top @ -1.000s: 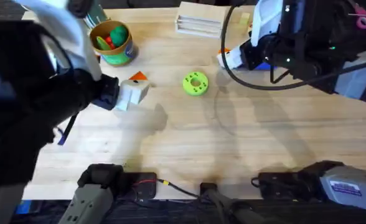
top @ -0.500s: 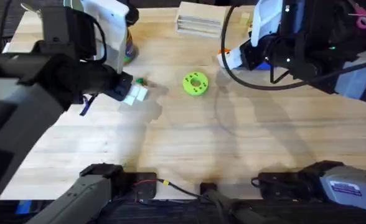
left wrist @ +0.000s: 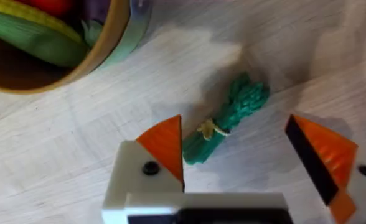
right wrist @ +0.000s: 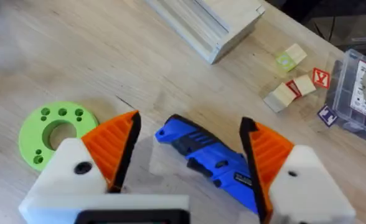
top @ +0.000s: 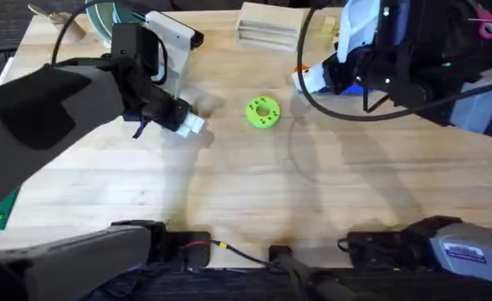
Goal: Pick up the gripper from the table and insert it into the empty holder that is missing its gripper. Then pick up a screw, insert it into the mounting hole, and use the screwdriver to tighten it. Finally, clean up the table by picking up the vegetable and placing it into the bucket.
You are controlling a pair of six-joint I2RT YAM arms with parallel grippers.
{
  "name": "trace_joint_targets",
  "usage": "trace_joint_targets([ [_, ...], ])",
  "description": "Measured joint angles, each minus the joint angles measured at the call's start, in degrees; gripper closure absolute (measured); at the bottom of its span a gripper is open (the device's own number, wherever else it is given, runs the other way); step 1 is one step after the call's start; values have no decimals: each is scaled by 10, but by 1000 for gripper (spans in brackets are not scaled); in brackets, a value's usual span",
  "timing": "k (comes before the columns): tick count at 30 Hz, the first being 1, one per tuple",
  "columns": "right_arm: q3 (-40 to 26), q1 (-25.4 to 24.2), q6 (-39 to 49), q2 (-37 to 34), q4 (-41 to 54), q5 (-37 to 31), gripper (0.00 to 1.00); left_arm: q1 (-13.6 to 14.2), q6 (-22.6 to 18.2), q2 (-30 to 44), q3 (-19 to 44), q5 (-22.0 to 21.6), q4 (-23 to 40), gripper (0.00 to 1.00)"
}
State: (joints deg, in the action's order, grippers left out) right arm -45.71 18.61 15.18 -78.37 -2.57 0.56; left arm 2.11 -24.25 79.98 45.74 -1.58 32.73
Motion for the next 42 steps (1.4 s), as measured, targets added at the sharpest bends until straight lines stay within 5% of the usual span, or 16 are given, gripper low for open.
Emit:
trace_joint_targets([
  [9, 0, 0, 0, 0, 0, 0, 8, 0, 0, 51, 1, 3, -25, 24],
  [12, 0, 0, 0, 0, 0, 0, 8, 0, 0, 56, 2, 3, -32, 283],
  [17, 0, 0, 0, 0, 0, 2, 7, 2, -4, 61, 3, 0, -32, 957],
  [25, 0, 0, 0, 0, 0, 4, 8, 2, -4, 54, 16, -1, -5, 976],
  [30, 0, 0, 0, 0, 0, 4, 7, 2, -4, 19, 85, -2, 14, 977],
  [35, 0, 0, 0, 0, 0, 4, 7, 2, -4, -17, 173, -2, -52, 977],
  [42, 0, 0, 0, 0, 1, 4, 7, -3, 0, -10, 189, -2, -147, 977],
])
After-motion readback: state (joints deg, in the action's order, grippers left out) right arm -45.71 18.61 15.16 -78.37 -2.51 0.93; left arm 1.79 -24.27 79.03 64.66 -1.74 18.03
